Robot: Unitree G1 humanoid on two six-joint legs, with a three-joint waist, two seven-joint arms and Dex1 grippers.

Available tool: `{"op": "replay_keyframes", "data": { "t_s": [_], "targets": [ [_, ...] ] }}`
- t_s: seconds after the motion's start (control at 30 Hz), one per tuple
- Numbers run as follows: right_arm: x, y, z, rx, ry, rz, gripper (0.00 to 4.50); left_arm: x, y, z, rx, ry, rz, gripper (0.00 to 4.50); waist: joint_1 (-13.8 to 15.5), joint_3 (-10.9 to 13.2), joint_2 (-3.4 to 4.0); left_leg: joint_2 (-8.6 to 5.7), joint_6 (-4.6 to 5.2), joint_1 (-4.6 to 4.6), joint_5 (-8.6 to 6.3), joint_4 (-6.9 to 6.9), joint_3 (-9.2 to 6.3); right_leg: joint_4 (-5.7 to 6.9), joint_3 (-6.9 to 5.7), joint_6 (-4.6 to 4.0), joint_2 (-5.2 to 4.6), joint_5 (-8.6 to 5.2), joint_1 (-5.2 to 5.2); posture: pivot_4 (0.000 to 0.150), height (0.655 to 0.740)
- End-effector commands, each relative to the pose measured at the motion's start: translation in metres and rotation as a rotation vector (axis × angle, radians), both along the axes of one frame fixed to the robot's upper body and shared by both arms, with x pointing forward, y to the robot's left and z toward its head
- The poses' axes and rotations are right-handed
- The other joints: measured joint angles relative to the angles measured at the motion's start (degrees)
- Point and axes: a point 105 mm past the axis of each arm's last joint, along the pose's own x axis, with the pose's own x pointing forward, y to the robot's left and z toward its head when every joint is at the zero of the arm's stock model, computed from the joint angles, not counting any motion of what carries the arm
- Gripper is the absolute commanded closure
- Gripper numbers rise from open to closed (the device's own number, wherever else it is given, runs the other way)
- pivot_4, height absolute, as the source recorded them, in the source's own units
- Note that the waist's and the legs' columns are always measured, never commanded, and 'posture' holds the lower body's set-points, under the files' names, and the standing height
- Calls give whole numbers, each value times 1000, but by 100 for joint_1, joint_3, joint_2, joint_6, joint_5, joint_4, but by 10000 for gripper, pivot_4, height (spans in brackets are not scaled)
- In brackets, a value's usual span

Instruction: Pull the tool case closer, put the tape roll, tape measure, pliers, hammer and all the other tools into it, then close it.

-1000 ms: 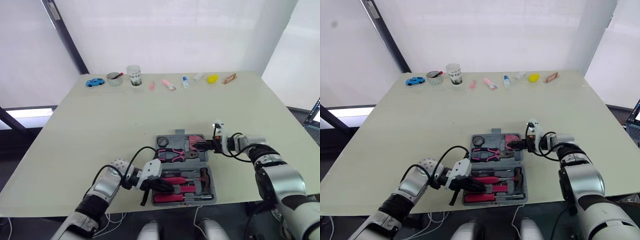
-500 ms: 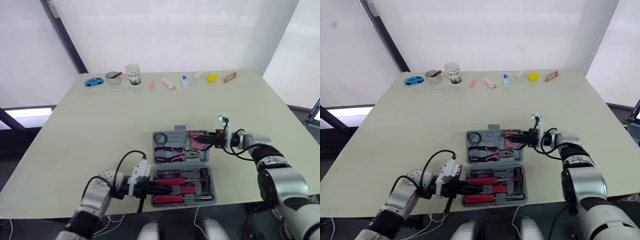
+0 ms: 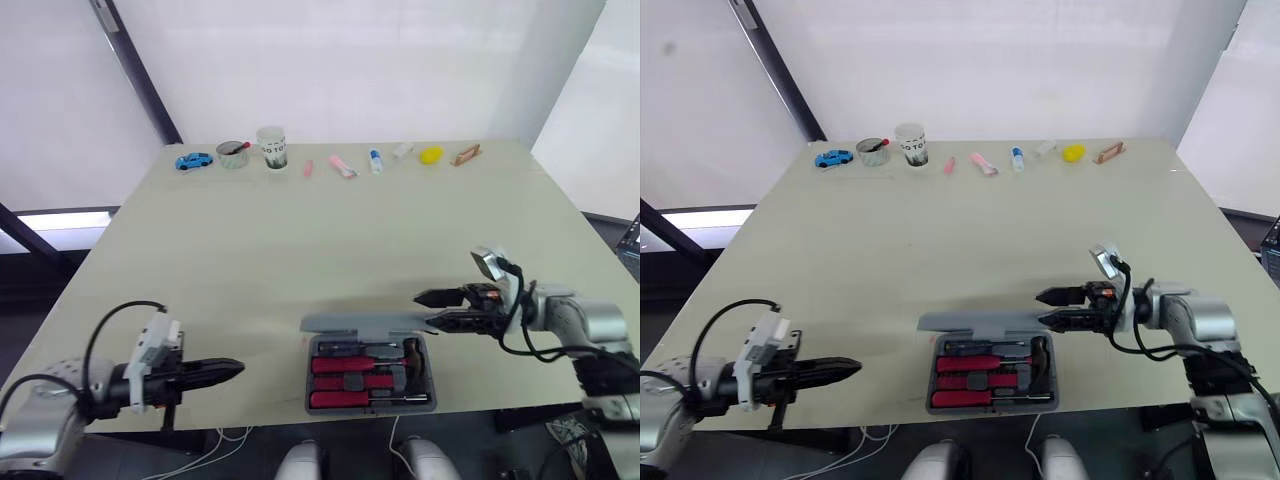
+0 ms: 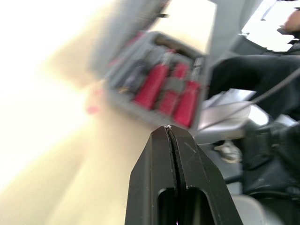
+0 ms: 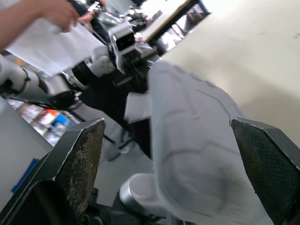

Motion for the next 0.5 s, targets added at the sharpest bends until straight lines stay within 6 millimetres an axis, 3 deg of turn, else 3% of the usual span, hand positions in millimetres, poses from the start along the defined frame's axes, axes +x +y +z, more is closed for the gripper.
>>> {"op": "replay_keyframes", "data": {
  "t_s": [0.03,0.2,0.3,0.37,0.5],
  "targets": [
    [-13,-32,8,-70,-108,-200,0,15,20,11,72,-151,151,39601,20,3,2,0,0,-1,0,0,3,-3,2,-4,-1,-2,-1,1500,7400],
    [-29,-75,-16,-197,-146,-434,0,32,25,10,113,-237,289,20982,19,1,-20,-3,0,6,1,5,20,-5,13,-6,-1,-3,5,1500,7400],
    [-35,-91,-28,-278,-243,-517,0,36,23,6,138,-234,321,6785,-6,1,-25,-1,0,12,1,5,25,-4,16,0,4,-3,8,1500,7400],
    [-36,-99,-31,-302,-301,-562,0,37,21,5,151,-228,322,353,-22,2,-29,3,0,15,1,4,35,-2,19,17,10,-9,7,1500,7400],
    [-34,-111,-34,-346,-378,-620,0,39,19,5,179,-238,311,353,-15,3,-28,4,0,19,1,5,59,0,24,15,11,-11,6,1500,7400]
  ]
}}
